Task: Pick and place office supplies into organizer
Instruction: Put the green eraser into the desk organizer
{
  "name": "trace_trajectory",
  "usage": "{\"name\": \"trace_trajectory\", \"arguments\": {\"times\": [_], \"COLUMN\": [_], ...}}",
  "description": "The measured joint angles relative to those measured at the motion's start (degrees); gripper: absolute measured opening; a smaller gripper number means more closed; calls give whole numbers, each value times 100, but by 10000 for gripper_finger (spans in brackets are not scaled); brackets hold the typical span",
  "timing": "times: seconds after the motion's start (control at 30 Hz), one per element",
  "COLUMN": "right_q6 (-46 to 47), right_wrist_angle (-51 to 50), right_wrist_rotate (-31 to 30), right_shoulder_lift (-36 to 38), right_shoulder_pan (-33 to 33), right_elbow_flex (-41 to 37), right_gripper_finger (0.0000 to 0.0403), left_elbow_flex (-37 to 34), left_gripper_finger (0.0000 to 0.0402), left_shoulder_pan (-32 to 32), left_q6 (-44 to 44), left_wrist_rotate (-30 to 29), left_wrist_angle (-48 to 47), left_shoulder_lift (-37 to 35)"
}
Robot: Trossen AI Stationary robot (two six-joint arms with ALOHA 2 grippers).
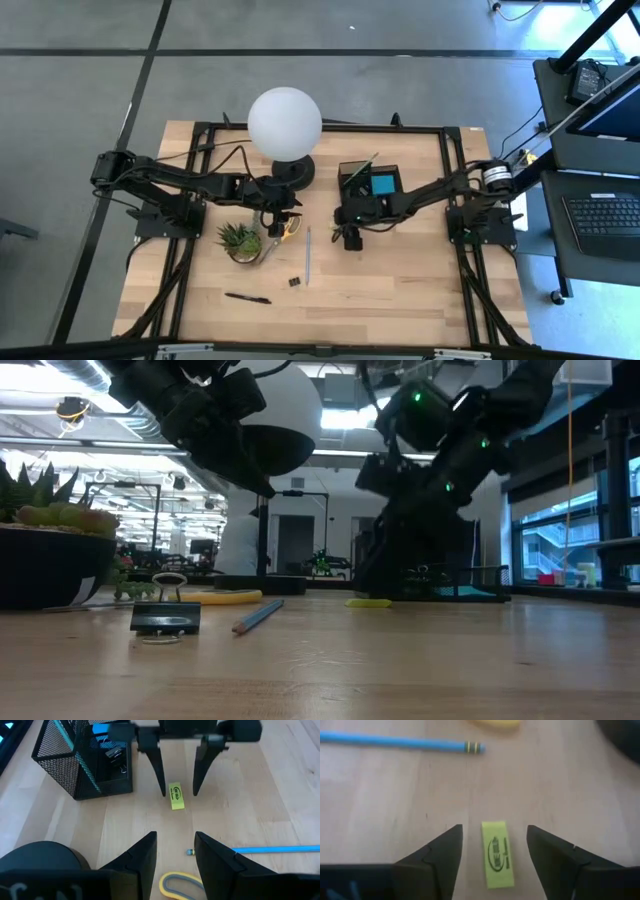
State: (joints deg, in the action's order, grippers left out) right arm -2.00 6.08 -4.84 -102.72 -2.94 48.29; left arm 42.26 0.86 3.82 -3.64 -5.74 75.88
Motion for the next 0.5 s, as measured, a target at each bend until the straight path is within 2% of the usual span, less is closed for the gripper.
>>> {"name": "trace_trajectory", "arguments": {"times": [0.33,0.5], "right_q6": [22,173], "right_wrist_angle": [72,41], "right_wrist_rotate": [7,26], "right_shoulder_lift": [-334,-340], "right_shoulder_pan": [5,17], "right_elbow_flex": [11,13], "right_gripper_finger": [218,205], "left_elbow_flex": [0,0], "left_gripper_finger": [127,127], "left_shoulder_pan": [0,-1], "left_q6": [-1,0], "left_wrist_rotate": [-2,-2], "left_wrist_angle": [0,0], "left_shoulder_lift": [0,0]}}
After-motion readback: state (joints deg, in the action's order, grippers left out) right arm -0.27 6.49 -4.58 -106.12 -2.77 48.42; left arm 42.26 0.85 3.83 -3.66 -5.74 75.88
